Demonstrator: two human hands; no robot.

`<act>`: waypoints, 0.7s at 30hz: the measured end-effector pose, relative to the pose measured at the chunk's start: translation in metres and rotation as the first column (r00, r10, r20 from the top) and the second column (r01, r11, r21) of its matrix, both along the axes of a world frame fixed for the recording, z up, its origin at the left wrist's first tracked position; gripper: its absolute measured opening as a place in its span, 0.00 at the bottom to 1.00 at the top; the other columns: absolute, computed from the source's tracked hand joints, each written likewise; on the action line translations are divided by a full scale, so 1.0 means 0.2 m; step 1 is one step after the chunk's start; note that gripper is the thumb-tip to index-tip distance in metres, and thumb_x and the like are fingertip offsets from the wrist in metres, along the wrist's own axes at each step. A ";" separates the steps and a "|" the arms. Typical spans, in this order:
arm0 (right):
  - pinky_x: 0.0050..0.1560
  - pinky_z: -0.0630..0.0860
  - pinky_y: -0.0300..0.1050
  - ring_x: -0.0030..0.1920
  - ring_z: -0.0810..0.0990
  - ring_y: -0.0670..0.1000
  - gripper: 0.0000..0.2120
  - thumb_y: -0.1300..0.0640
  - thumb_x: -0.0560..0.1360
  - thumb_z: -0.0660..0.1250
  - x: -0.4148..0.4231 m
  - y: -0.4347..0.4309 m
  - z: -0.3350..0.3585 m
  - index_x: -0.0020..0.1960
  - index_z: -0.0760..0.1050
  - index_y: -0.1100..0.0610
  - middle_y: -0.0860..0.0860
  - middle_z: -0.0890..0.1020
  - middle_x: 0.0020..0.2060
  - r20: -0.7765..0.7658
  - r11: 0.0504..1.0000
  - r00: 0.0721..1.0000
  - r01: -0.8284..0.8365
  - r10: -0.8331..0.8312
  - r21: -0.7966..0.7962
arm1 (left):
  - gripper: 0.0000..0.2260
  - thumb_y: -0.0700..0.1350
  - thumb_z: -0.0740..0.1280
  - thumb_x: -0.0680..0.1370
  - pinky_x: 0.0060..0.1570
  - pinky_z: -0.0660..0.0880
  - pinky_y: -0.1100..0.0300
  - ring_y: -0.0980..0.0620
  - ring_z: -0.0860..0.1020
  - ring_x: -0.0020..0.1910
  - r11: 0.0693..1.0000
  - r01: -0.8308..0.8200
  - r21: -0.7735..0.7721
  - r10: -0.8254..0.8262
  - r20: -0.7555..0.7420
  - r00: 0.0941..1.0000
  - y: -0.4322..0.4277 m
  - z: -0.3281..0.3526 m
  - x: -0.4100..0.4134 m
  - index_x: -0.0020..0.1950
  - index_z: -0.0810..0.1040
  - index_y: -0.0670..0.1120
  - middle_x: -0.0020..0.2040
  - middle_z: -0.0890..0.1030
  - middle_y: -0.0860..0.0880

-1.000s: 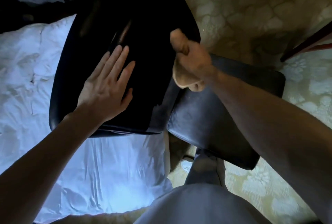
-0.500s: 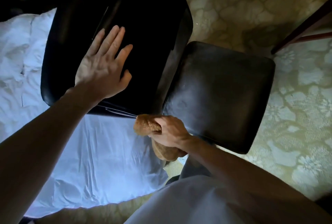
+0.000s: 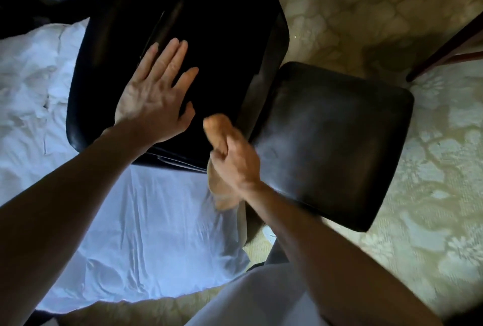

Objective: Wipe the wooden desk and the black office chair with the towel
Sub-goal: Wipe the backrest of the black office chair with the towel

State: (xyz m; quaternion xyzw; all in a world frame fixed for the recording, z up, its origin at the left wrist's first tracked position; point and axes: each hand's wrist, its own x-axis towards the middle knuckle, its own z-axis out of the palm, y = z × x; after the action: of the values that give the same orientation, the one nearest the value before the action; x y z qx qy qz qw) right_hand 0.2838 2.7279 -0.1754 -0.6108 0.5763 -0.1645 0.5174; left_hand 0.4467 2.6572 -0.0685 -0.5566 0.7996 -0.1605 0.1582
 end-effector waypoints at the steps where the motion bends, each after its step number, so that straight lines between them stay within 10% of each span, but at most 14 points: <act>1: 0.57 0.77 0.51 0.60 0.81 0.58 0.24 0.52 0.75 0.69 0.00 0.08 -0.02 0.70 0.73 0.52 0.51 0.80 0.65 0.003 1.000 1.000 -0.021 0.021 0.002 | 0.30 0.54 0.63 0.79 0.81 0.47 0.43 0.44 0.47 0.84 1.000 -0.004 0.002 0.004 0.015 1.000 0.00 0.01 0.00 0.79 0.67 0.44 0.84 0.51 0.37; 8: 0.53 0.79 0.50 0.52 0.83 0.56 0.16 0.45 0.71 0.71 -0.34 0.00 -0.12 0.54 0.82 0.53 0.50 0.86 0.49 -0.119 0.915 0.907 -0.401 0.404 0.051 | 0.24 0.53 0.63 0.78 0.80 0.52 0.41 0.42 0.55 0.83 0.999 0.029 -0.020 -0.031 -0.094 0.995 -0.02 0.02 -0.07 0.72 0.76 0.46 0.82 0.60 0.37; 14: 0.53 0.76 0.48 0.55 0.82 0.60 0.17 0.49 0.75 0.73 -0.57 -0.52 -0.08 0.62 0.81 0.53 0.56 0.85 0.52 -0.047 0.995 0.994 0.100 -0.100 -0.018 | 0.23 0.51 0.59 0.78 0.79 0.56 0.41 0.37 0.66 0.78 0.990 0.129 0.060 -0.122 -0.103 0.987 -0.41 -0.11 -0.25 0.67 0.80 0.41 0.75 0.71 0.36; 21: 0.53 0.77 0.51 0.50 0.81 0.57 0.08 0.48 0.74 0.68 -0.67 -1.23 -0.05 0.49 0.77 0.49 0.52 0.83 0.46 -0.030 0.973 0.973 0.230 -0.231 -0.021 | 0.27 0.59 0.50 0.82 0.79 0.41 0.38 0.43 0.46 0.84 0.976 0.078 0.202 -0.139 0.309 0.941 -0.68 -0.17 -0.34 0.81 0.63 0.53 0.84 0.52 0.44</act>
State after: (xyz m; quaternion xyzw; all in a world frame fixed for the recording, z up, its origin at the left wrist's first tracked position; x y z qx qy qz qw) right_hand 0.1490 2.4819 -0.1857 -0.5470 0.6501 -0.2186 0.4799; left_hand 0.3786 2.5211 -0.1034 -0.4606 0.8042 -0.1820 0.3286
